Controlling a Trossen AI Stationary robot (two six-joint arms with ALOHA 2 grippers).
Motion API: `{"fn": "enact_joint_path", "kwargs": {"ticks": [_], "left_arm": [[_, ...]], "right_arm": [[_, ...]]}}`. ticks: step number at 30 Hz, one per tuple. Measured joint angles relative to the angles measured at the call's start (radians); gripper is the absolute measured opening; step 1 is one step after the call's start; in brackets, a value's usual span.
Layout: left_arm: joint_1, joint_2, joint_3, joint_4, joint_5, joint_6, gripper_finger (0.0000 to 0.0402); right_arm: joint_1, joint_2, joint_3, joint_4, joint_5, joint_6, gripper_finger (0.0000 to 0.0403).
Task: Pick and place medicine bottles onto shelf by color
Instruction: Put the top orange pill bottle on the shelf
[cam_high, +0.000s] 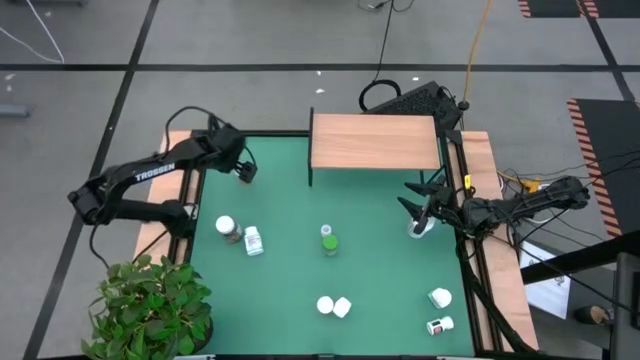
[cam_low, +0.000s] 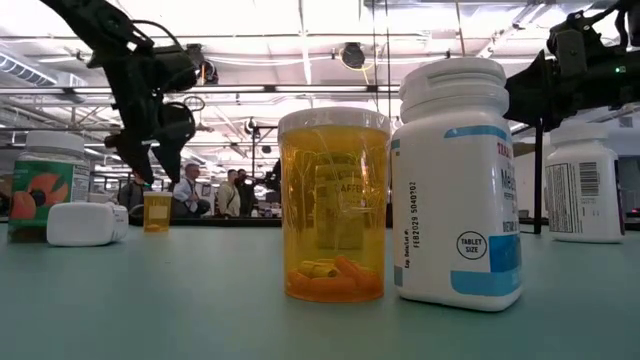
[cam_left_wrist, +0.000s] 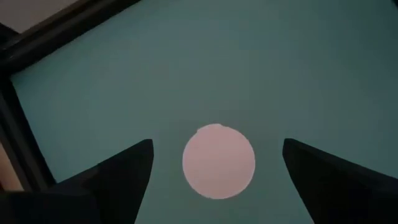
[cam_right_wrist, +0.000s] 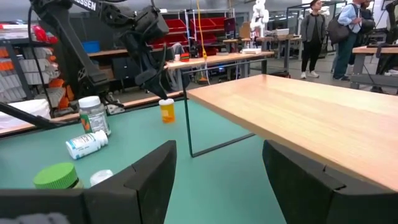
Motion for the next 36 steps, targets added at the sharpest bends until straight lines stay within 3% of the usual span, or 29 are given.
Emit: {"fn": "enact_joint_path", "kwargs": {"ticks": [16, 28, 33, 36], "left_arm": [[0.000, 0.130, -0.001, 0.000, -0.008, -0.015, 0.0356], [0.000, 0.132, -0.001, 0.005, -0.009, -0.016, 0.0233], [-0.003, 0.130, 0.014, -0.010, -0.006, -0.036, 0.0211], [-0.016, 0.130, 0.083, -0.066, 0.004, -0.041, 0.0212]], "right_arm": [[0.000, 0.000, 0.000, 0.001, 0.000, 0.007, 0.0236], [0.000, 0.000, 0.000, 0.002, 0.000, 0.007, 0.0236], [0.000, 0.000, 0.000, 0.002, 0.000, 0.007, 0.0236], [0.000, 0.000, 0.000, 0.006, 0.000, 0.007, 0.0236]]}}
